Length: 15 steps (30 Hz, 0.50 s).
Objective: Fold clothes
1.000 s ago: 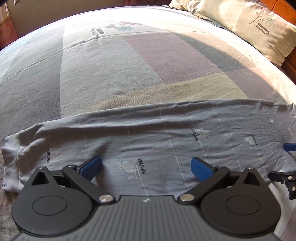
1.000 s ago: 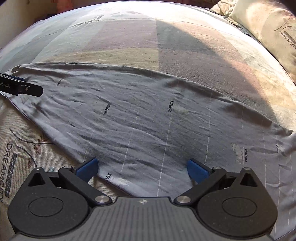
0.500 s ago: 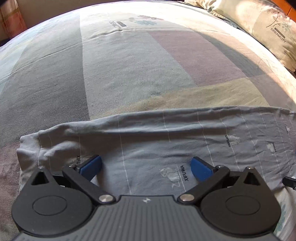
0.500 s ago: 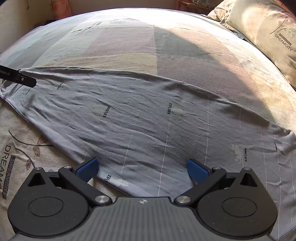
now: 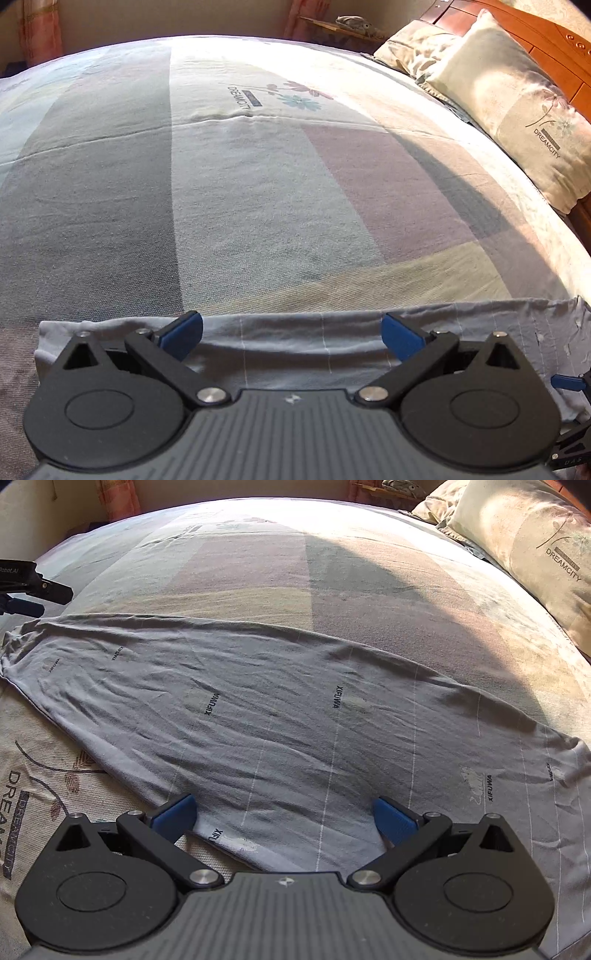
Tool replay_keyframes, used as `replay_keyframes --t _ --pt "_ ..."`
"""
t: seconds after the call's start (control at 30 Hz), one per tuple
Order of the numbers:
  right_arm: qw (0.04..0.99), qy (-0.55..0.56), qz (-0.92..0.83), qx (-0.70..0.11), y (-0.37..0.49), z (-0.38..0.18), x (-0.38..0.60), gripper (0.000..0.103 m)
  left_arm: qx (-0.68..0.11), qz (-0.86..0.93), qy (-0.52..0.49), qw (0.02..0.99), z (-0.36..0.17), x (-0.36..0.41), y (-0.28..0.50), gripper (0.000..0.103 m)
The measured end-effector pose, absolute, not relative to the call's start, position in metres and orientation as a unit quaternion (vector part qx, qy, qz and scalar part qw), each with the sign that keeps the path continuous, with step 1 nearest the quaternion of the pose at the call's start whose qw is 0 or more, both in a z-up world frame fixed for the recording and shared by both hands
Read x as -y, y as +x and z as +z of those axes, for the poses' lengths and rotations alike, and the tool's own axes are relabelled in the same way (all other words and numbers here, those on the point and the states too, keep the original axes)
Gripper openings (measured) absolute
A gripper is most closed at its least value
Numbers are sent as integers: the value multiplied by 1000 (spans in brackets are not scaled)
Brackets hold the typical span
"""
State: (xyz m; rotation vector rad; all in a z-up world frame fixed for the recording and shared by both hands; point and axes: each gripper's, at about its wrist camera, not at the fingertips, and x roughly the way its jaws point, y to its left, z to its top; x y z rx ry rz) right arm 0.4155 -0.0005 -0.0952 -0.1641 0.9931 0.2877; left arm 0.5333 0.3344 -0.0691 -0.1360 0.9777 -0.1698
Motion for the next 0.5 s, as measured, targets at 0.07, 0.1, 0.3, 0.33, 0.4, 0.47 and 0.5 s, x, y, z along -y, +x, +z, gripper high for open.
replay_keyframes --t 0.07,0.1,0.3,0.33,0.4,0.47,0.5 --pt "863 -79 139 -479 417 -95 0 103 -480 -43 -58 874 -81 -345 540 102" --pt "862 -79 140 -480 418 -95 0 103 -477 -38 -60 876 -81 -350 541 102" --pt "866 -78 143 -473 415 -96 2 103 -464 -28 -62 883 -66 -360 535 102" --pt "866 -78 143 -473 415 -96 2 103 -462 -44 -59 884 -63 -356 530 102" --pt "866 -78 143 -473 415 -96 2 103 -461 -76 -50 883 -60 -348 523 102" --pt "866 -78 143 -473 416 -96 2 103 -481 -76 -30 873 -69 -347 524 102" --pt "866 -78 143 -473 416 -96 2 103 -489 -63 -24 870 -75 -351 524 102"
